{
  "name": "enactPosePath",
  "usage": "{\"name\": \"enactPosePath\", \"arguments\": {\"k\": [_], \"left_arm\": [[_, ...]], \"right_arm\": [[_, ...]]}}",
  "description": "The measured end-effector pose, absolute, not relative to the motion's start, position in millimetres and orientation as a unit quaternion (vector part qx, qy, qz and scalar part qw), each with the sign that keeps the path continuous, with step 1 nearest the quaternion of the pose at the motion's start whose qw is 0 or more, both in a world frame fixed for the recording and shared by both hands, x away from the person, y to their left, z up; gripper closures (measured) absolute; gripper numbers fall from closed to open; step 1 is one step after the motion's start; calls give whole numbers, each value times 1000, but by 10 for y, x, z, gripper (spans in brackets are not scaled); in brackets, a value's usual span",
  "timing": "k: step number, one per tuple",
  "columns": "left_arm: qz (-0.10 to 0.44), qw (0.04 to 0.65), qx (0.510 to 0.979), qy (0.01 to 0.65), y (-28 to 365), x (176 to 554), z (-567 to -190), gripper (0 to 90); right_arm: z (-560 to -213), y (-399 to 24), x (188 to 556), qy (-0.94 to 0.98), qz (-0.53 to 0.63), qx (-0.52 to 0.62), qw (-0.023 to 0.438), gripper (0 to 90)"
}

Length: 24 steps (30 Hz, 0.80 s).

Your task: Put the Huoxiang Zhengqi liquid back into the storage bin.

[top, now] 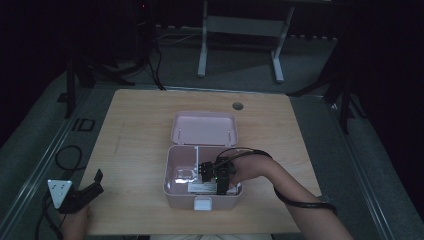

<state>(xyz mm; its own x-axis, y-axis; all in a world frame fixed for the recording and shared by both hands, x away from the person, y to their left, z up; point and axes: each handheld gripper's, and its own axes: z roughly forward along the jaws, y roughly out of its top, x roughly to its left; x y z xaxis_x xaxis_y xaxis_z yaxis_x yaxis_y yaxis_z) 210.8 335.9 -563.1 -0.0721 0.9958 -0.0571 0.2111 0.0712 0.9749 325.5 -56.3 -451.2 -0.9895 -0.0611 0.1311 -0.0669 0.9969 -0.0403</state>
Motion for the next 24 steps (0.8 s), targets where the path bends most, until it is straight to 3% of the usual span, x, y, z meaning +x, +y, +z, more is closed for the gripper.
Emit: {"name": "enactPosePath", "arguments": {"k": [10, 19, 24], "left_arm": [[444, 442, 517, 583, 3357, 2108, -5631, 27], [444, 442, 518, 582, 3354, 2107, -5631, 27], [446, 442, 517, 582, 3351, 2106, -5632, 27]], "right_arm": [[-4178, -702, 3305, -998, -11, 17, 59, 494], [-3818, -991, 3396, -996, -80, -7, 29, 371], [-3626, -1252, 3463, -990, -137, -26, 28, 183]]}}
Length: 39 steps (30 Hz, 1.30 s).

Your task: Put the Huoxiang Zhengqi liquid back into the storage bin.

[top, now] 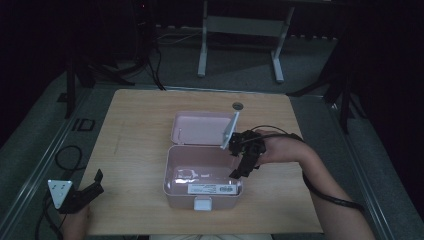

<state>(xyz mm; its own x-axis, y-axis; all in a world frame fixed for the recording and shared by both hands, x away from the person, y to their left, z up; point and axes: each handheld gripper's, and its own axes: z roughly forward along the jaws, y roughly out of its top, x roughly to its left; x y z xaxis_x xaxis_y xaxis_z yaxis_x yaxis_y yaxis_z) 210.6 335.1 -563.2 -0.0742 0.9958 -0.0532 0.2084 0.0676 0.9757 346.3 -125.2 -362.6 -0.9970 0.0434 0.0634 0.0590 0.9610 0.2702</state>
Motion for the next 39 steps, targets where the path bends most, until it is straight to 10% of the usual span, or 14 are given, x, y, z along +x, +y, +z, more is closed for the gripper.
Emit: {"name": "enactPosePath", "arguments": {"k": [15, 39], "left_arm": [[446, 442, 518, 581, 3352, 2104, -5631, 27], [445, 442, 518, 581, 3352, 2106, -5631, 27]], "right_arm": [[-3697, -1952, 3715, -971, -215, -101, -34, 129], [-5066, -2448, 4269, -891, -309, -311, -118, 127]]}}
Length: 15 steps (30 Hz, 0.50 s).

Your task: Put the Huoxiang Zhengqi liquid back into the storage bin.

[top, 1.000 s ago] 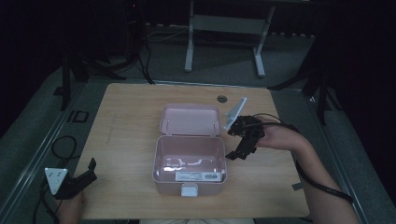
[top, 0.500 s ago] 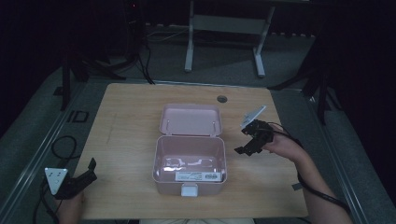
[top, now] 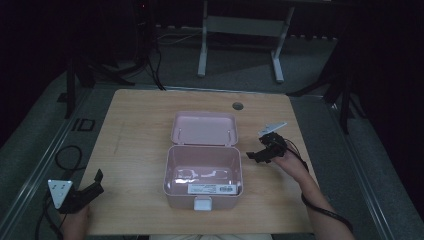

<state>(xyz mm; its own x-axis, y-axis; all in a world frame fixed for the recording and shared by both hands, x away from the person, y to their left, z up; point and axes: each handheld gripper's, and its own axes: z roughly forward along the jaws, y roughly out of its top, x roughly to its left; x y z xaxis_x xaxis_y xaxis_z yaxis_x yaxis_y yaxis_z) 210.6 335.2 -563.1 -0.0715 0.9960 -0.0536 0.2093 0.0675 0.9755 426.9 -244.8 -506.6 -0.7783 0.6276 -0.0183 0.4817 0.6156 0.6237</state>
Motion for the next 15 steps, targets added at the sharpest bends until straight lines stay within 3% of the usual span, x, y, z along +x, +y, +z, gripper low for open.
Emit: {"name": "enactPosePath", "arguments": {"k": [15], "left_arm": [[444, 442, 518, 582, 3352, 2106, -5631, 27]], "right_arm": [[-5298, -2804, 4350, 831, 350, 398, 170, 128]]}}
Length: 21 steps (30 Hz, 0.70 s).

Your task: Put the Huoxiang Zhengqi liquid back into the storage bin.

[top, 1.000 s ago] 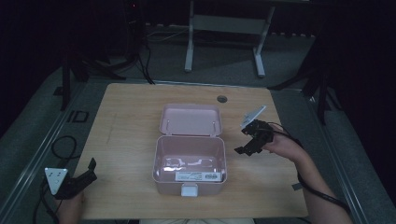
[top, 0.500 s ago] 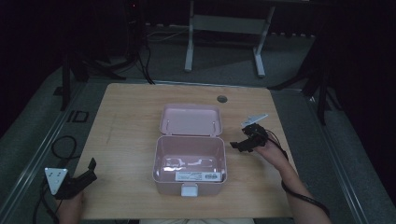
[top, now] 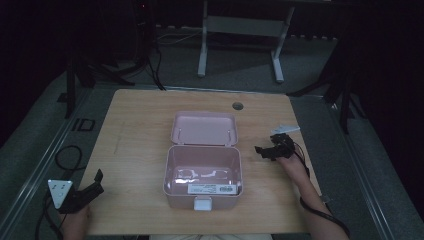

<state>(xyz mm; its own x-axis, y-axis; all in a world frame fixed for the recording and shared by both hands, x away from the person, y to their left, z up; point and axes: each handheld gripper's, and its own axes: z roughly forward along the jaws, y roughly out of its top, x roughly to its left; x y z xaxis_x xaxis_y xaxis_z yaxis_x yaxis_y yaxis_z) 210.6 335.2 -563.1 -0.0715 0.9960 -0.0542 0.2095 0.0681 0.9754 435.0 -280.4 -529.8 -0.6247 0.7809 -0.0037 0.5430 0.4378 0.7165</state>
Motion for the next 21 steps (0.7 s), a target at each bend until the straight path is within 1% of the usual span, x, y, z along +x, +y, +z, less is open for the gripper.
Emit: {"name": "enactPosePath", "arguments": {"k": [1, 3, 5, 7, 15, 21], "left_arm": [[445, 443, 518, 582, 3354, 2105, -5631, 28], [444, 442, 517, 582, 3356, 2106, -5631, 27], [444, 442, 518, 582, 3355, 2106, -5631, 27], [444, 442, 518, 582, 3355, 2106, -5631, 27], [444, 443, 517, 582, 3358, 2105, -5631, 27], [444, 443, 517, 583, 3357, 2106, -5631, 27]], "right_arm": [[-5306, -2834, 4353, 828, 352, 403, 167, 127], [-5321, -2884, 4344, 822, 351, 411, 182, 128], [-5338, -2942, 4340, 817, 350, 420, 185, 127], [-5352, -3007, 4323, 808, 346, 432, 203, 127], [-5402, -3222, 4297, 793, 348, 459, 198, 127], [-5426, -3323, 4245, 783, 353, 470, 204, 127]]}}
